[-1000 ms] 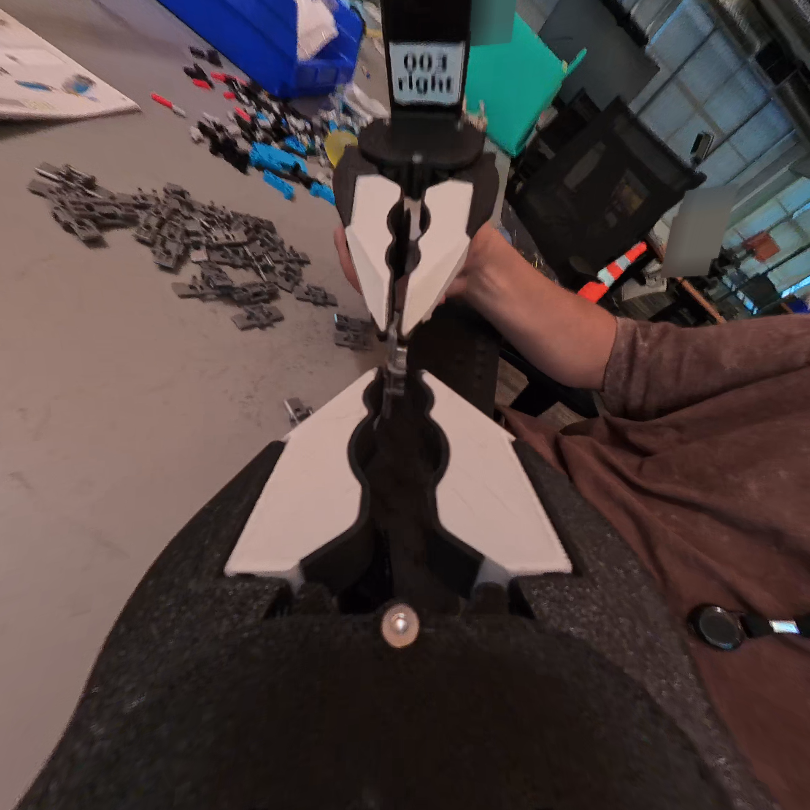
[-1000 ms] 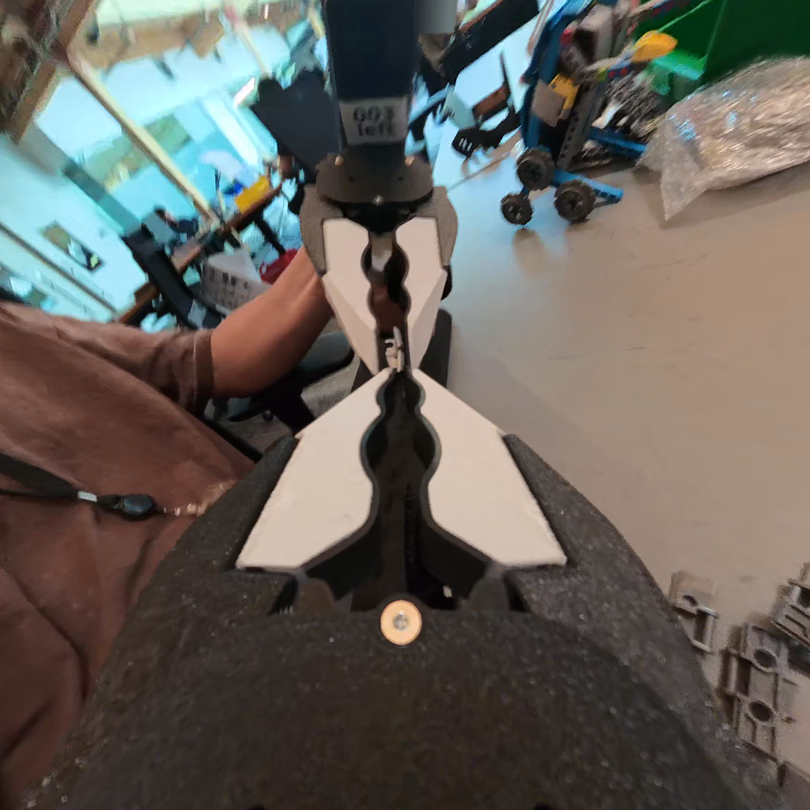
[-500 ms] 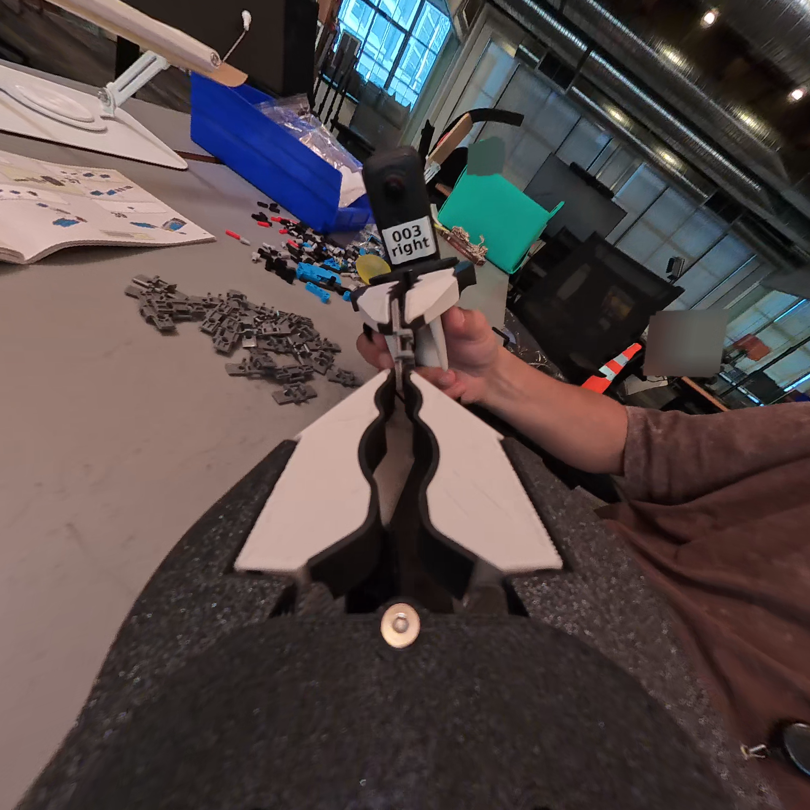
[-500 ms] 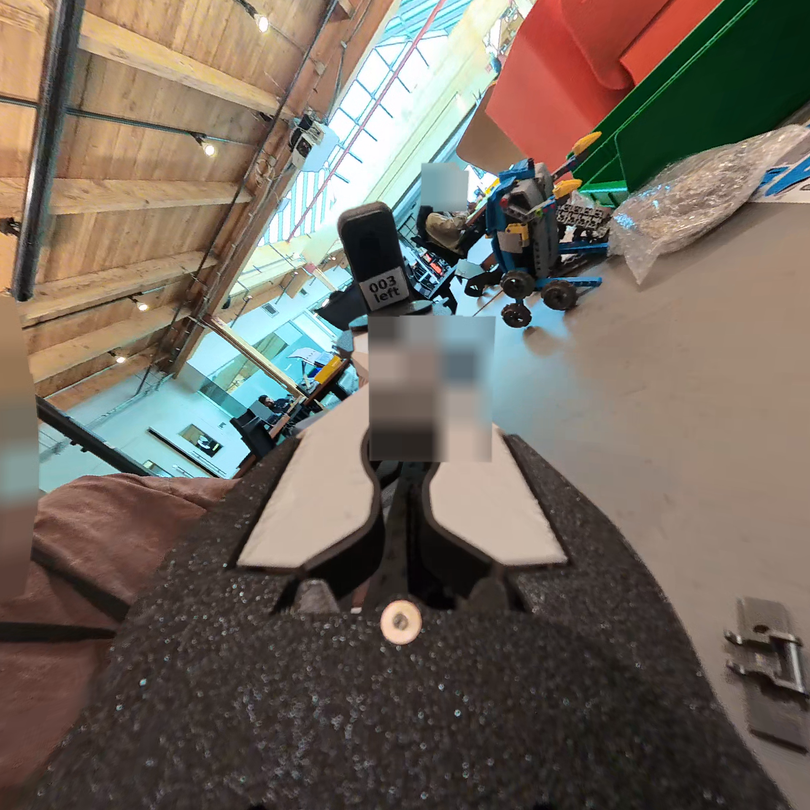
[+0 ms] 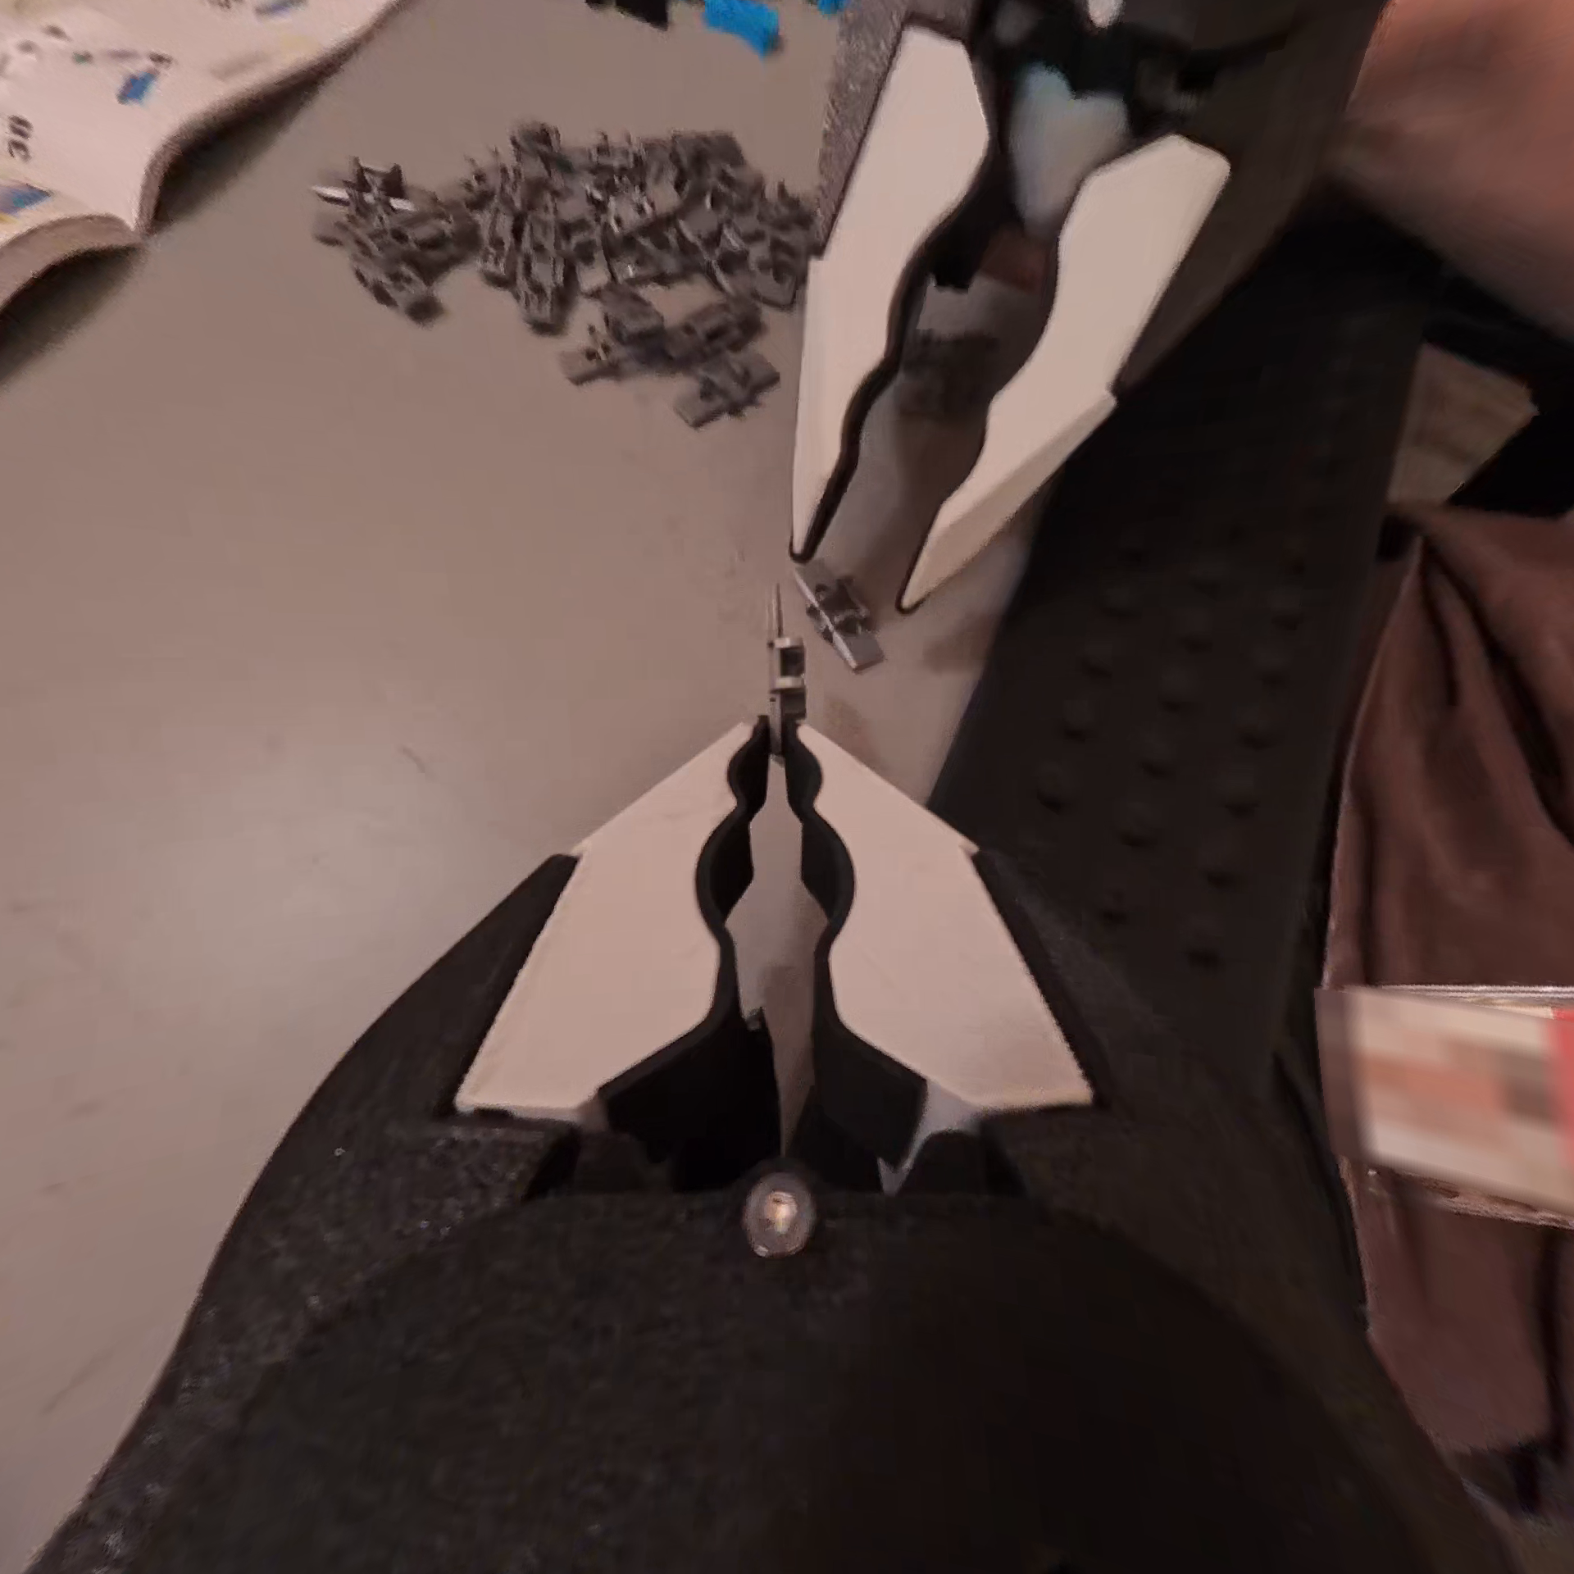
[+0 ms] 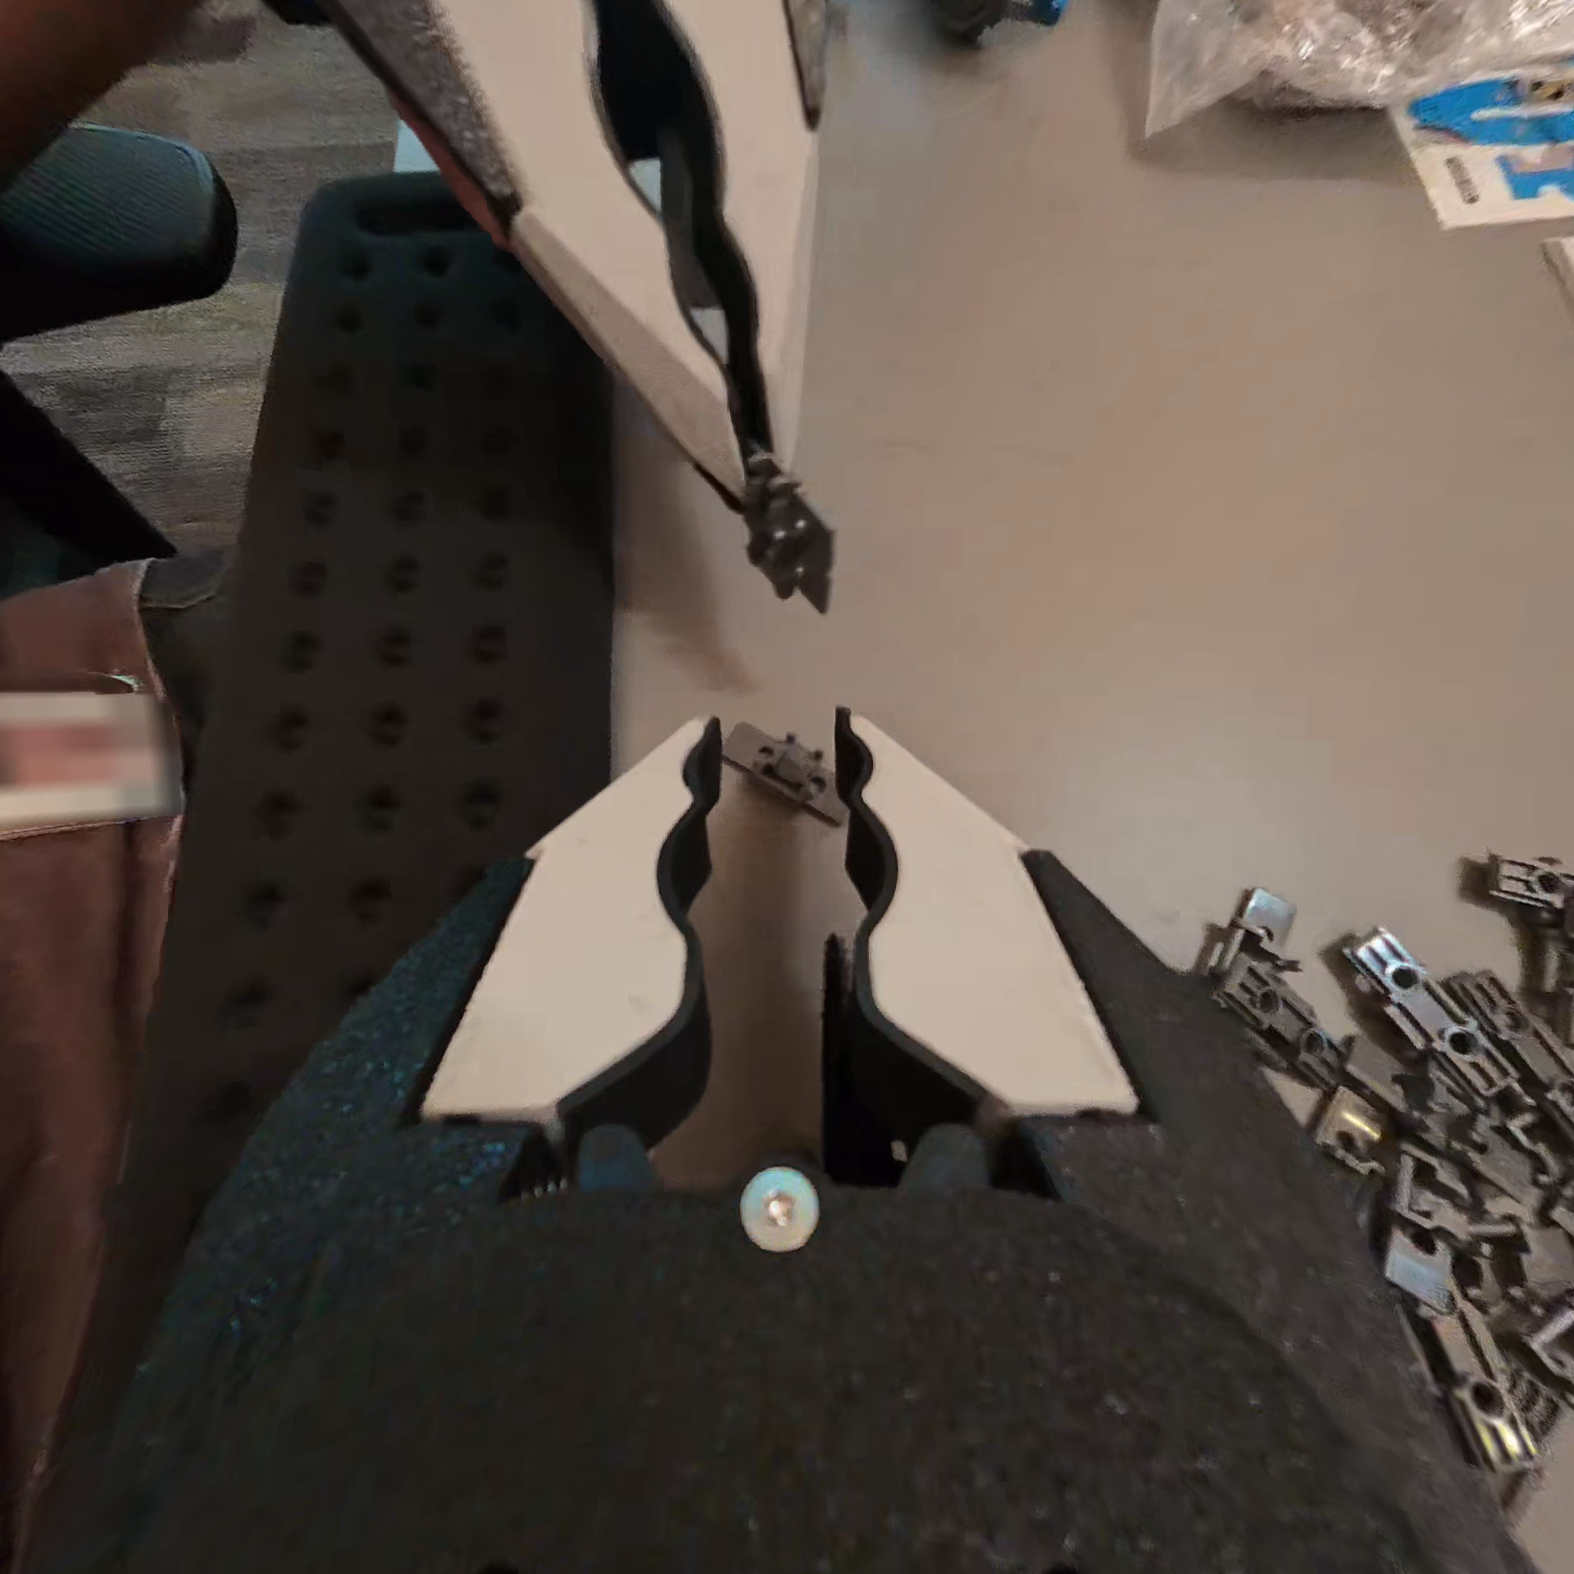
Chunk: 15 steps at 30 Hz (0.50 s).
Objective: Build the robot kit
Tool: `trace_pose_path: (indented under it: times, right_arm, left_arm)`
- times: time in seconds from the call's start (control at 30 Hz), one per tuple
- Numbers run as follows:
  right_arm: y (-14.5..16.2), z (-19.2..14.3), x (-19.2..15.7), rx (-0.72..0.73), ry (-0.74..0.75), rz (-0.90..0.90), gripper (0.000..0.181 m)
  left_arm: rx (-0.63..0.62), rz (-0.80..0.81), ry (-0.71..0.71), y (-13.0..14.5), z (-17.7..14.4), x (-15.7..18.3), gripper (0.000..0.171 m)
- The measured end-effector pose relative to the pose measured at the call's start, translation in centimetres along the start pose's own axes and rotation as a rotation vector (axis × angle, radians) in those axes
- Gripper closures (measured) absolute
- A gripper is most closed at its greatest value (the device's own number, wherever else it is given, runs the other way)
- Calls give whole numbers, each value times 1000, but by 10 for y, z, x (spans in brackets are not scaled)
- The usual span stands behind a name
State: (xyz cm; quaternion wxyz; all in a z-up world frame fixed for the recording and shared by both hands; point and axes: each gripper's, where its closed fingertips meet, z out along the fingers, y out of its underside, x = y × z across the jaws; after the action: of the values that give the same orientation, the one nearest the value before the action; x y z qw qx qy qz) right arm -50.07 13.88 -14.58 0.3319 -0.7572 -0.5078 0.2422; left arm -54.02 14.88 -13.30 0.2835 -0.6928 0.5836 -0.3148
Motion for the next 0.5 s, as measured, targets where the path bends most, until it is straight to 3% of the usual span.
trace_pose_path:
  times: [0.1, 0.2, 0.37, 0.5]
  right_arm:
    - [15, 4, 4, -73, -24, 17, 157]
    - [22, 7, -2, -105, -41, 12, 160]
    - [20, 4, -26, -128, -171, 36, 162]
    - [9, -5, -18, -64, -154, 26, 162]
  left_arm:
    - [-85, 31, -47, 12, 6, -4, 169]
    - [-91, 27, -57, 13, 10, -6, 169]
    - [-114, 34, -46, 17, 13, -4, 169]
    - [-109, 31, -39, 17, 13, -3, 169]
